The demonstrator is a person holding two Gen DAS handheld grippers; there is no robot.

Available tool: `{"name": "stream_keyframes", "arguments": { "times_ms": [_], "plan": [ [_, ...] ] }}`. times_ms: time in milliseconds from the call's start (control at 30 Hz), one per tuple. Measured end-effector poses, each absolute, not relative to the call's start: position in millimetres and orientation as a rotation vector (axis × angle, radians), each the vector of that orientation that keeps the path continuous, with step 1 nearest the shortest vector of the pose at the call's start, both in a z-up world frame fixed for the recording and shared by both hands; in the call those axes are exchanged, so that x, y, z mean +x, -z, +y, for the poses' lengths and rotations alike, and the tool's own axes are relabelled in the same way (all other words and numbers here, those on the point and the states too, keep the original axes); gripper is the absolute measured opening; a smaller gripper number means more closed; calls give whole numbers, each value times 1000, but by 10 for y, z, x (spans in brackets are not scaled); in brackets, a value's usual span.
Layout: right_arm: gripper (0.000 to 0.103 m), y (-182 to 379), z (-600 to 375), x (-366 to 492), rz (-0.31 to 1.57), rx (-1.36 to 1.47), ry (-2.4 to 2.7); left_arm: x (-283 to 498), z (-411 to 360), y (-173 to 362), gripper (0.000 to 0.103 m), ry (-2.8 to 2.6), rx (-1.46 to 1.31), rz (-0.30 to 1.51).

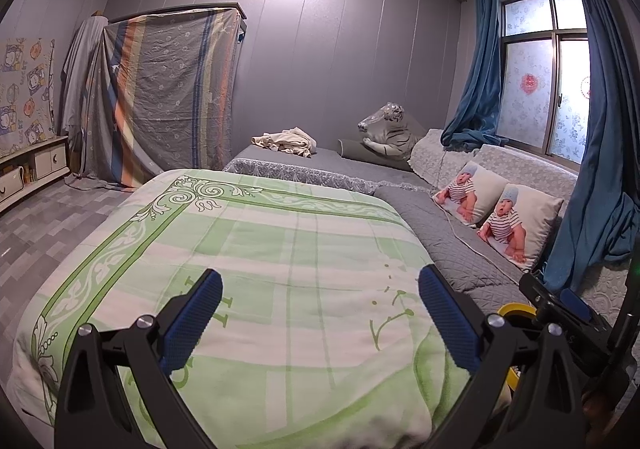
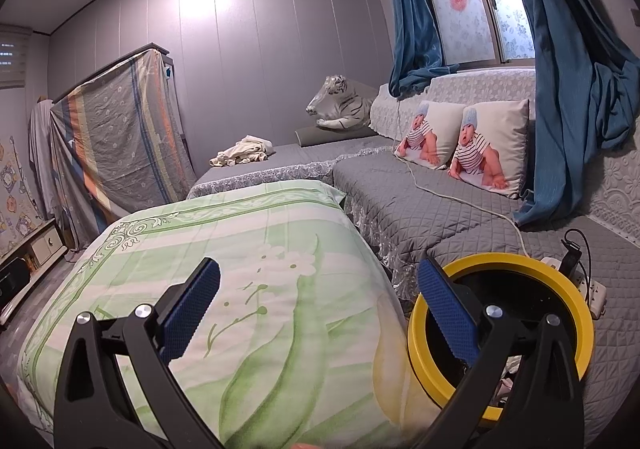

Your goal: Collect trash

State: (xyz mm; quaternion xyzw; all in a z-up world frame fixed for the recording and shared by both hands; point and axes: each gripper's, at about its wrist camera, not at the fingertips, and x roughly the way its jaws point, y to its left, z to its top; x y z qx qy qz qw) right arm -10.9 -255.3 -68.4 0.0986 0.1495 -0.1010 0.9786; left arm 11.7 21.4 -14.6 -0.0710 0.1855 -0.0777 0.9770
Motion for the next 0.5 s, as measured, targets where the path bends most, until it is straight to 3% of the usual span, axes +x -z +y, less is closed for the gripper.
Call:
{"name": "stream_keyframes", "arguments": {
  "times_ms": [500],
  "plan": [
    [95, 738, -2559, -85, 310, 200, 201, 138, 199, 182, 95, 166, -144, 387]
  ]
}}
